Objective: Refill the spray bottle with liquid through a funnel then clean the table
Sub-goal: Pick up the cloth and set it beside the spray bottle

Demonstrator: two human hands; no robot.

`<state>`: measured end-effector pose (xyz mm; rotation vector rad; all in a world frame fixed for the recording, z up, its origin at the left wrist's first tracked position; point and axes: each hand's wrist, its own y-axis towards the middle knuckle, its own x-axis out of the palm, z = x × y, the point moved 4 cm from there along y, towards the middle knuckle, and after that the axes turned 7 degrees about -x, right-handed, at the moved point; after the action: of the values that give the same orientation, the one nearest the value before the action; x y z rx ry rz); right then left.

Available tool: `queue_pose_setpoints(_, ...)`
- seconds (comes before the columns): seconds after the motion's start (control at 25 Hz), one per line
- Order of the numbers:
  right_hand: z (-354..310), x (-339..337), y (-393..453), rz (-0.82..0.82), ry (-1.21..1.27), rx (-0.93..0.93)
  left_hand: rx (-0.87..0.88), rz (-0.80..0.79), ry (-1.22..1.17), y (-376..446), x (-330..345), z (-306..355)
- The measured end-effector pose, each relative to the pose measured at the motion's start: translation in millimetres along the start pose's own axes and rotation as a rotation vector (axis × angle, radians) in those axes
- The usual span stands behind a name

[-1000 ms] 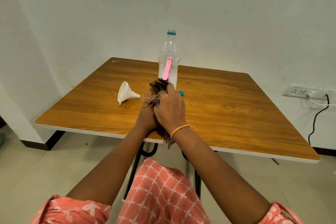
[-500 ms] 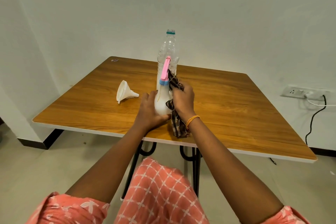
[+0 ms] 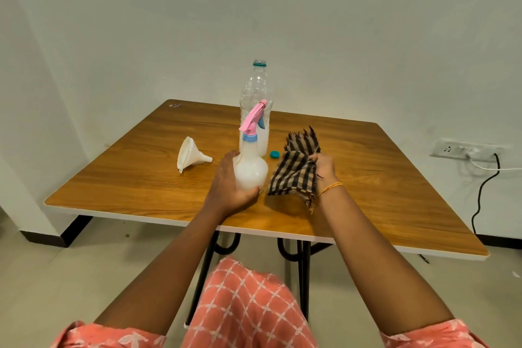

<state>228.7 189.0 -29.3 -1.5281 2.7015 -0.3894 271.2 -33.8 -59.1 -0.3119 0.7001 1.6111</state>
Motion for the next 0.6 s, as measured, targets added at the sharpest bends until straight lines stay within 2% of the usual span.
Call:
queue_pose_setpoints(0.2,20.1,-31.9,31.0,-0.044,-0.352,0.04,-0.035,0.033,0.029,3.5,-1.6,0.0)
queue_pose_setpoints(0.36,1.7,-44.3,25.3,0.022,-1.013,-0.303,-0.032,0.037,0.0,6.4,-1.8,-1.6)
queue_pose_setpoints(0.44,-1.5,-40.9,21.2,0.134,-1.203,-0.479,-0.05,0.032,-0.017,7.1,-1.0,-3.8)
queue_pose_setpoints(0.48,-0.4,-34.7,19.1,0.138,-1.257,-0.587,-0.055,0.032,-0.013,6.8,-1.0,-4.2)
queue_pose_setpoints(0.56,9.0,-19.7,18.6,-0.007,-1.262,-0.664,-0.059,0.057,-0.007,7.0,-2.3,-5.6)
queue_pose_setpoints(0.6,14.0,-14.2,18.2,-0.083,-1.256,-0.629,-0.063,0.069,-0.009,7.0,-2.8,-6.3)
